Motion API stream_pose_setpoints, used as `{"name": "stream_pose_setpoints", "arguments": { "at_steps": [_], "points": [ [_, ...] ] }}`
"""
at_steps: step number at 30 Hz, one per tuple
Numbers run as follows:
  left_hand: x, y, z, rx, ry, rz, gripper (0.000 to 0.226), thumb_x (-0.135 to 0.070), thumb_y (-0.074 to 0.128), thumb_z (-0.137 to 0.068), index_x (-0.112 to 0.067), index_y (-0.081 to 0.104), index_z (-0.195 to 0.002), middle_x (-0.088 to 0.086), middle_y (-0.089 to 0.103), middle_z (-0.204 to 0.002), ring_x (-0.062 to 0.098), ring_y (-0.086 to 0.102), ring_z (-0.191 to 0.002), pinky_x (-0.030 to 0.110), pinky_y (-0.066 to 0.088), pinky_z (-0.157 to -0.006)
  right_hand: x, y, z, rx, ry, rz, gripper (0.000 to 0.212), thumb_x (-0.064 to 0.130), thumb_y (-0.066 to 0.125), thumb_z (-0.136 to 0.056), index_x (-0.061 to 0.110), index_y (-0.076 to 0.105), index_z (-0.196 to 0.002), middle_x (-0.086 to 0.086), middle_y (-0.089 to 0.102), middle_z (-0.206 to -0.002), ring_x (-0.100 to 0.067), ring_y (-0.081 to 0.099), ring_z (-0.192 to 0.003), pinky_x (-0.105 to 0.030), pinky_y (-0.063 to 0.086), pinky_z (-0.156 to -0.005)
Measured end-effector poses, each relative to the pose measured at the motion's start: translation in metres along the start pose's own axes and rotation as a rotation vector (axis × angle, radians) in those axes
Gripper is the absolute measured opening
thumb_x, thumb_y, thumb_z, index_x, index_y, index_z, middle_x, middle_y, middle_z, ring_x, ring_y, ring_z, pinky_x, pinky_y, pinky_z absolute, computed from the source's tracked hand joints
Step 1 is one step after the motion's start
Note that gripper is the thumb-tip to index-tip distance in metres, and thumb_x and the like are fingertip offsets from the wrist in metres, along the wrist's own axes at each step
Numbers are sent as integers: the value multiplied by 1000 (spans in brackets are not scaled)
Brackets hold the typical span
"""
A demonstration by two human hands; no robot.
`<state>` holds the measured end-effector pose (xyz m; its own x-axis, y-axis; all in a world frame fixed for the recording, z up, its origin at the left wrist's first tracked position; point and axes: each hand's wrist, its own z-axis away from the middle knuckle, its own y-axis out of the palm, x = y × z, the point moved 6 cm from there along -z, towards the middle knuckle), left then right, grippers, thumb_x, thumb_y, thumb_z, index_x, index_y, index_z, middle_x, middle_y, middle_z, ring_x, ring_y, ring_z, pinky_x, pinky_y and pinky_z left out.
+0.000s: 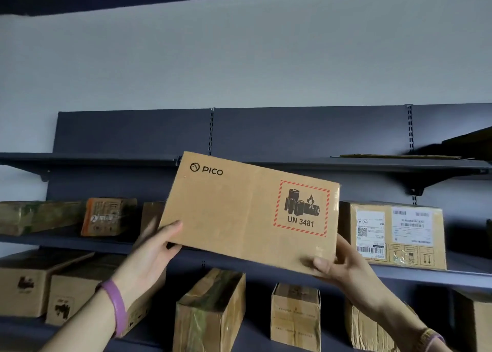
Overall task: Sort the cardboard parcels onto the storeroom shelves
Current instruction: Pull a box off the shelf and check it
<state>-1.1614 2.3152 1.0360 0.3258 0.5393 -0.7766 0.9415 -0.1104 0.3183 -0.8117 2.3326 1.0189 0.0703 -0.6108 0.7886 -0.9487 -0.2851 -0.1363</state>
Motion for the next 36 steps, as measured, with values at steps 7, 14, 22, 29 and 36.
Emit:
{"name": "stream_pose_setpoints", "arguments": {
  "at_steps": [7,14,22,29,36],
  "points": [
    [42,-13,3,-72,-119,-90,54,17,56,-81,-25,50,-114,5,64,-115,20,66,-99,34,59,-62,-30,-14,1,-118,16,51,76,-6,79,-65,39,49,-117,6,68,-109,-13,65,-103,-33,59,-73],
    [64,-21,-8,-100,-128,-41,57,10,54,-87,-33,52,-123,-1,66,-111,13,69,-94,33,58,-70,-34,-8,8,-214,-19,7,78,-16,71,-71,34,48,-125,9,69,-112,-15,63,-108,-31,59,-72],
    [79,-15,-22,-297,-107,48,48,8,29,-100,-14,40,-141,9,47,-137,24,46,-123,45,34,-107,-1,55,20,-335,-286,459,100,70,63,-74,41,10,-153,31,13,-157,-3,6,-148,-53,29,-117],
    [84,-19,-25,-308,-133,139,45,9,37,-97,-16,48,-133,9,50,-130,23,52,-112,42,41,-96,-12,44,14,-388,-294,312,79,65,61,-80,54,20,-147,33,13,-156,-3,6,-149,-54,23,-119],
    [75,-7,-14,-161,-135,252,43,-8,59,-86,-20,58,-128,7,67,-122,25,63,-112,37,56,-82,-43,4,-5,-470,-130,-186,47,36,54,-92,45,45,-138,8,63,-127,-20,62,-116,-41,60,-75]
  ]
}}
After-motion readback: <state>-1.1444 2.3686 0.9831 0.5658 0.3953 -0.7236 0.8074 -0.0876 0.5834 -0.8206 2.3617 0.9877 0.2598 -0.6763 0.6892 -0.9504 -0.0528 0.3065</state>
